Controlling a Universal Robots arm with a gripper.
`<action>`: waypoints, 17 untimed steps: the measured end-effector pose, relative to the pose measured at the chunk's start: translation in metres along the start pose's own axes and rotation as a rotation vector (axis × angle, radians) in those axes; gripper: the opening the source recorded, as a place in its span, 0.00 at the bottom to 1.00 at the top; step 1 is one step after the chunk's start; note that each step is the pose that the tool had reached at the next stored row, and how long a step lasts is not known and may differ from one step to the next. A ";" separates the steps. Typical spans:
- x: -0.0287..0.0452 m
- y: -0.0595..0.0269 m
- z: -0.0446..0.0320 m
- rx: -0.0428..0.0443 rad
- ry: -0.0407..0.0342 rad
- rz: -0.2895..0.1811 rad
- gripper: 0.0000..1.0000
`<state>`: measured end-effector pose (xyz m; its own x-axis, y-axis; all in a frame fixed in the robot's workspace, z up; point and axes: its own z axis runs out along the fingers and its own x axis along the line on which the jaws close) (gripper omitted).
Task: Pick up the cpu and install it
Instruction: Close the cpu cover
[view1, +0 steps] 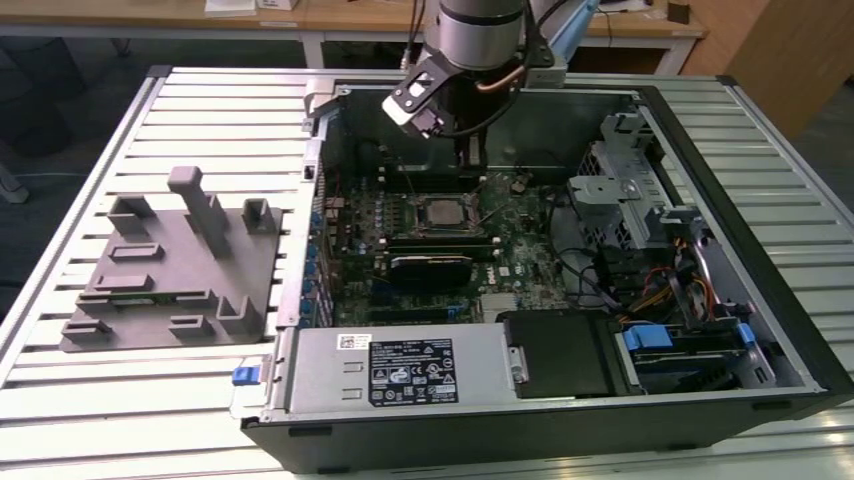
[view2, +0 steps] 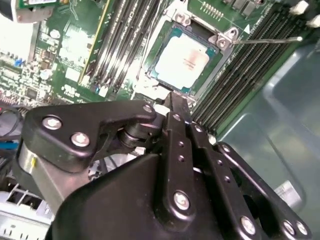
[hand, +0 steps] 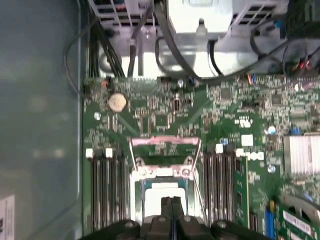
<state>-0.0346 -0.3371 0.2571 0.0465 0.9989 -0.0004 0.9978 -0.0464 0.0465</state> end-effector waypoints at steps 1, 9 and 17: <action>0.0000 0.0002 -0.0037 0.0001 -0.0001 0.000 0.11; -0.0006 0.0006 -0.0130 0.0001 0.0012 -0.031 0.11; 0.0000 0.0156 -0.0123 0.0061 0.0019 -0.048 0.11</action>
<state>-0.0197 -0.3378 0.2701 -0.0012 1.0000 -0.0005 0.9992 0.0013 0.0404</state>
